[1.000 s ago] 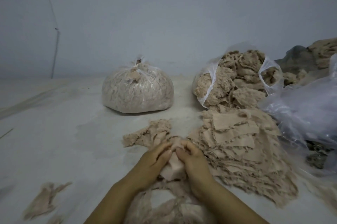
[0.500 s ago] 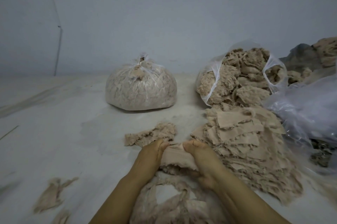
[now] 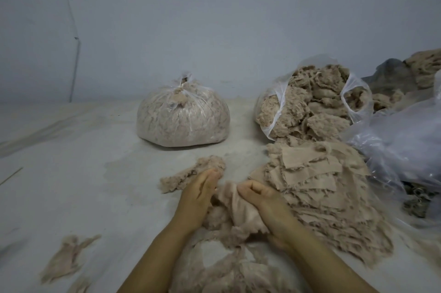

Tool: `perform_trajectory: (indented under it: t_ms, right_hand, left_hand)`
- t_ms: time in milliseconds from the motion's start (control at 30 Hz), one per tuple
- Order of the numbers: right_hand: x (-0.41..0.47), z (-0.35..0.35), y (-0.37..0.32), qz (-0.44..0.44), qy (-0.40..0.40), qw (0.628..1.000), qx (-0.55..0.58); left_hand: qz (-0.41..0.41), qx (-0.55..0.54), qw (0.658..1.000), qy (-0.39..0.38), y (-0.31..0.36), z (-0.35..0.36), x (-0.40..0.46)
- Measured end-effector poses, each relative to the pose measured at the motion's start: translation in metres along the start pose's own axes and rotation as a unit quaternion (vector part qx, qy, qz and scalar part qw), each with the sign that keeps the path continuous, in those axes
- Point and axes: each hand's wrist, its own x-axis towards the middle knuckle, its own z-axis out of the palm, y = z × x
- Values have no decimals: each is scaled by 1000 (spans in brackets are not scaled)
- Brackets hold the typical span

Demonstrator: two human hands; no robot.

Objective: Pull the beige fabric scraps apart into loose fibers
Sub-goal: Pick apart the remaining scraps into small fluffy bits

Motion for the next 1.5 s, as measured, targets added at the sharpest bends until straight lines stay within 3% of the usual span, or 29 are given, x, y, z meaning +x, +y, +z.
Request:
perform_trajectory:
  t_ms: [100, 167, 233, 333, 467, 533, 733, 833, 900, 1067, 1400, 1500]
  right_hand:
    - [1, 0, 2, -48, 5, 999, -7]
    - [1, 3, 6, -71, 23, 997, 1]
    - [3, 3, 8, -91, 76, 993, -10]
    - [4, -8, 5, -62, 108, 992, -21]
    - [-5, -19, -5, 49, -73, 983, -163]
    - [-6, -15, -5, 91, -108, 970, -196]
    - [-9, 10, 13, 113, -86, 987, 75]
    - [-7, 15, 15, 55, 16, 988, 142]
    - [-7, 15, 13, 4, 63, 991, 121]
    - [-8, 14, 16, -67, 87, 993, 37]
    - [-5, 0, 6, -90, 129, 987, 39]
    - [-2, -8, 4, -63, 128, 989, -34]
  left_hand:
    - [-14, -56, 995, -83, 14, 3, -5]
    - [-17, -79, 992, -93, 19, 11, -10]
    - [-76, -155, 984, -38, 22, 13, -9]
    - [-171, -308, 933, 66, 21, 1, -1]
    - [-182, -294, 937, 53, 17, -12, -1]
    - [-174, -287, 942, 28, 18, -11, -3]
    - [-147, -376, 915, -14, 24, 0, -10]
    - [-112, -361, 925, 30, 25, -2, -9]
    - [-86, -320, 940, 80, 23, -7, -7]
    - [-86, -272, 950, 122, 18, -8, -6]
    - [-102, -260, 951, 134, 13, -12, -6]
    - [-110, -261, 951, 126, 12, -17, -4]
